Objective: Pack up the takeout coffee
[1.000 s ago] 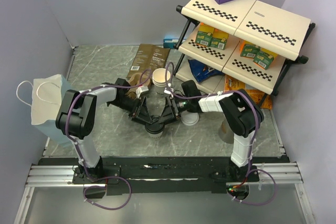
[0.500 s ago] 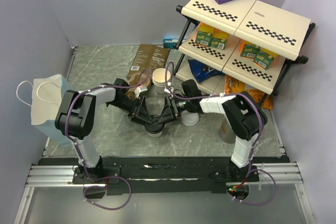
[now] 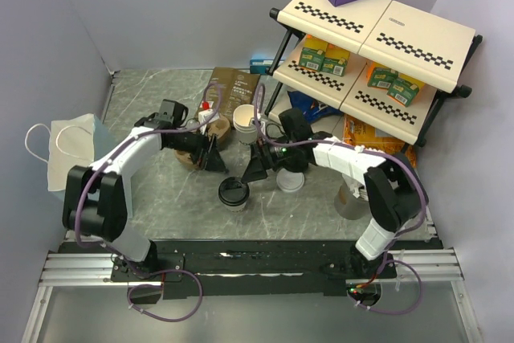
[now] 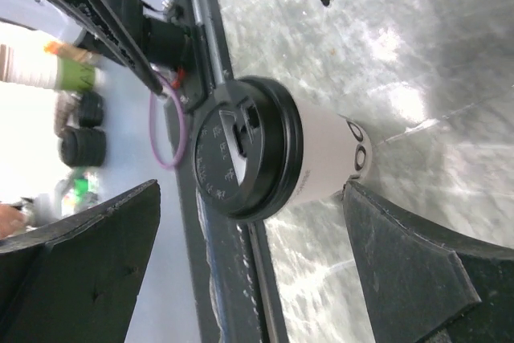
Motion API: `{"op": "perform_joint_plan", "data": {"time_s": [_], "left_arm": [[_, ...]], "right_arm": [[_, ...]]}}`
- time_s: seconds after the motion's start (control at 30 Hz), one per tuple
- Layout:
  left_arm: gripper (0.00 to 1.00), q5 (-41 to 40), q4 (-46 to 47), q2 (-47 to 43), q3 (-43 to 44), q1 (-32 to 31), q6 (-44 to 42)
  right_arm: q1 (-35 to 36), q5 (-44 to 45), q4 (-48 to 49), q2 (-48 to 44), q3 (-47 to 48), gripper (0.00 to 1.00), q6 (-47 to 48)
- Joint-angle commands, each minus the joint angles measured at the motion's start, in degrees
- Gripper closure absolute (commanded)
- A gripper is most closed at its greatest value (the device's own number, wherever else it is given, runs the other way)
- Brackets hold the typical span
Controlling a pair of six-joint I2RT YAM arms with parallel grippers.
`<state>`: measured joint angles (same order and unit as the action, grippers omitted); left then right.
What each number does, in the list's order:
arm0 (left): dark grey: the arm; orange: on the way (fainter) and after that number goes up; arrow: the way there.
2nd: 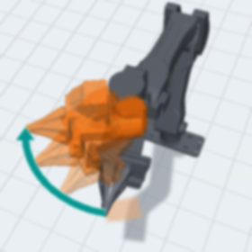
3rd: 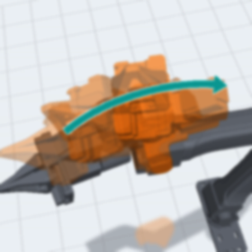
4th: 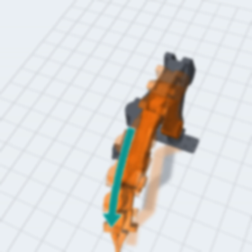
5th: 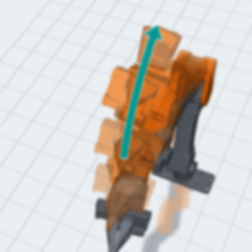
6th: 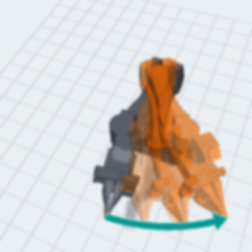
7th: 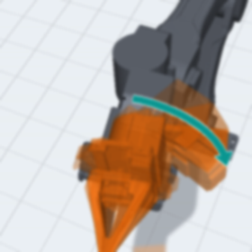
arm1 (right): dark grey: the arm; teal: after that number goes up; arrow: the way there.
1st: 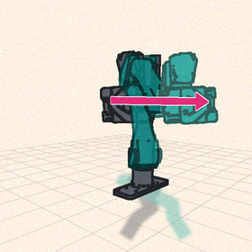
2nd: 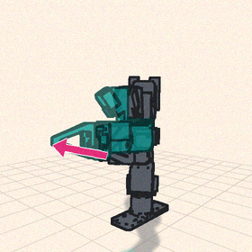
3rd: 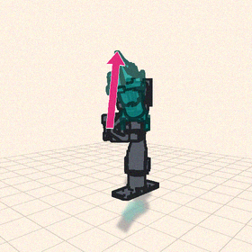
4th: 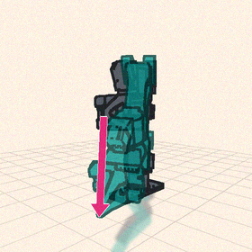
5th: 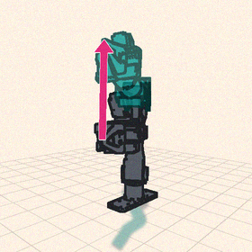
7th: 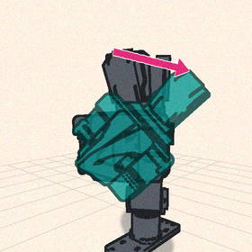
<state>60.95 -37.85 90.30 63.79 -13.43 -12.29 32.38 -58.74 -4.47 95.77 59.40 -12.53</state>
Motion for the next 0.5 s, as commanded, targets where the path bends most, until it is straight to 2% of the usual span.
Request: {"op": "perform_joint_plan", "data": {"time_s": [0.0,0.1,0.17,0.3,0.47], "left_arm": [[0.01,-6.35,-5.13,-8.36,2.13,-3.61,-8.62],[0.01,-11.97,-3.99,-12.59,1.25,-7.56,-10.38],[0.01,-14.35,-3.29,-14.97,0.46,-10.90,-11.69],[0.01,-17.78,-6.27,-15.24,1.07,-13.20,-16.08],[0.01,-20.69,-5.40,-15.42,-0.42,-17.06,-18.47]], "right_arm": [[-0.47,2.92,-15.37,-8.04,6.69,0.00,14.71],[-2.05,7.31,-21.79,-11.47,11.87,0.00,19.03],[-2.85,9.95,-22.60,-14.45,12.85,0.00,19.74],[-4.78,12.59,-26.89,-18.42,14.34,0.00,21.41],[-5.58,15.14,-29.19,-24.38,8.66,0.00,23.78]]}}
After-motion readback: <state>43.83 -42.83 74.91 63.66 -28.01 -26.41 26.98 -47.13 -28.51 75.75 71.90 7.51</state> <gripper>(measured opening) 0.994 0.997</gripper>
